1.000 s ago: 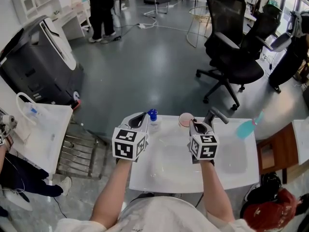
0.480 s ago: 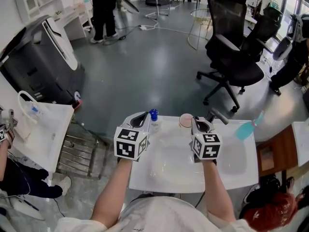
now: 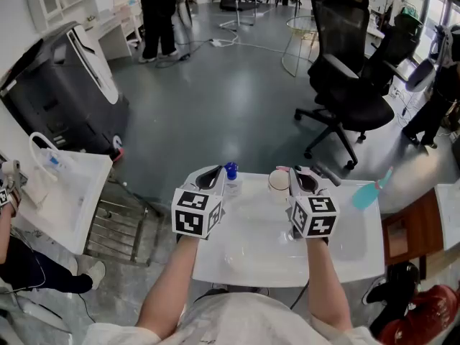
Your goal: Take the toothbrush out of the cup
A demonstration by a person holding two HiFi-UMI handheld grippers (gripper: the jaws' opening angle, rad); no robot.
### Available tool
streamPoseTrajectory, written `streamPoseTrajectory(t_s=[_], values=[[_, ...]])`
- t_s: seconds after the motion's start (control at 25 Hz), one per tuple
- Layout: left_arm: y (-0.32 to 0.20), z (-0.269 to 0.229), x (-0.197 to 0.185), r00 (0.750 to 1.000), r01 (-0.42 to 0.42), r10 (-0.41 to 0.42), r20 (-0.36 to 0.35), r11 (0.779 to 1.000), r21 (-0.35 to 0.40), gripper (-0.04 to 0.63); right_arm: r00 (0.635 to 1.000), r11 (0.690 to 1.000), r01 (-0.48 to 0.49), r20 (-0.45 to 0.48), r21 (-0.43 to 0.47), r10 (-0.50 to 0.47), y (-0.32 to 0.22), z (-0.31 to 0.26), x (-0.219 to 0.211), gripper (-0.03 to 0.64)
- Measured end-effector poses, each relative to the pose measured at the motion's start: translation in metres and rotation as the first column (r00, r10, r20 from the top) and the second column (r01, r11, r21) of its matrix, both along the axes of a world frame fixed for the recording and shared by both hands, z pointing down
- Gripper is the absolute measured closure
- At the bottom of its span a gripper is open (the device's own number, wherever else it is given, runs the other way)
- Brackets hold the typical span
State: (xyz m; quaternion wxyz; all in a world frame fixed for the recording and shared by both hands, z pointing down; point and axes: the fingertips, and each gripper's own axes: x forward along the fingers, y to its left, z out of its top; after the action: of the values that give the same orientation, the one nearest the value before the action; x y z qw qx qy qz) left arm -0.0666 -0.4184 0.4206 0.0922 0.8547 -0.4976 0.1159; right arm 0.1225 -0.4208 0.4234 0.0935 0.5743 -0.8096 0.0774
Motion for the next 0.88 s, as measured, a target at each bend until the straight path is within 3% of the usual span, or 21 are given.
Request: streamPoseTrajectory(t_s=[0.48,0.88], values=[[0.002,-0.013,-0.010,0.999,0.033,-0.033,0.001,0.999,0.032,0.592,0.999,0.992,0.031,0.010,0.122,-0.032,0.006,-0.059,-0.008,0.578],[0.005,-0.021,-0.024,0.998,0.062,-0.062,-0.005,0.997,0.055,0.592,0.999,0.988,0.042,0.005,0.148,-0.043,0.012,-0.069,-0.012,0.578]])
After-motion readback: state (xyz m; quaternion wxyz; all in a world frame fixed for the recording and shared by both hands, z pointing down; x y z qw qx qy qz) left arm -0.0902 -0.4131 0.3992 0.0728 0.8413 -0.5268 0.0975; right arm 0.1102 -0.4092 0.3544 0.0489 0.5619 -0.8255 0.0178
